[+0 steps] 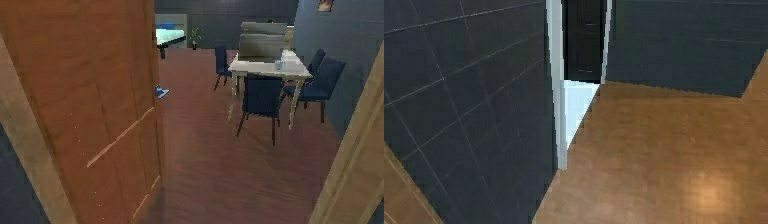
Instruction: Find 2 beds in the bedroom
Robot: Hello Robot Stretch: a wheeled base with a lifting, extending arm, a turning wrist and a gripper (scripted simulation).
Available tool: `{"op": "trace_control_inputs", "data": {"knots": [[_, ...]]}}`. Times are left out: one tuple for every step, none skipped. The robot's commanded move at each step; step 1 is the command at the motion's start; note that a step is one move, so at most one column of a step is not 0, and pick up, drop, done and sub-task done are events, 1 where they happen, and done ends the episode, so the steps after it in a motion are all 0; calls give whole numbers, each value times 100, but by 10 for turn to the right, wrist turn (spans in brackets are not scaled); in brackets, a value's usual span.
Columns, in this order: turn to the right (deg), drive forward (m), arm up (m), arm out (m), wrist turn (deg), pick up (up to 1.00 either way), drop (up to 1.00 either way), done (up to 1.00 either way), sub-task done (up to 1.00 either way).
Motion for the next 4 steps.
{"op": "trace_control_inputs", "data": {"knots": [[0,65,0,0,0,0,0,0,0],[60,0,0,0,0,0,0,0,0],[0,100,0,0,0,0,0,0,0],[0,20,0,0,0,0,0,0,0]]}}
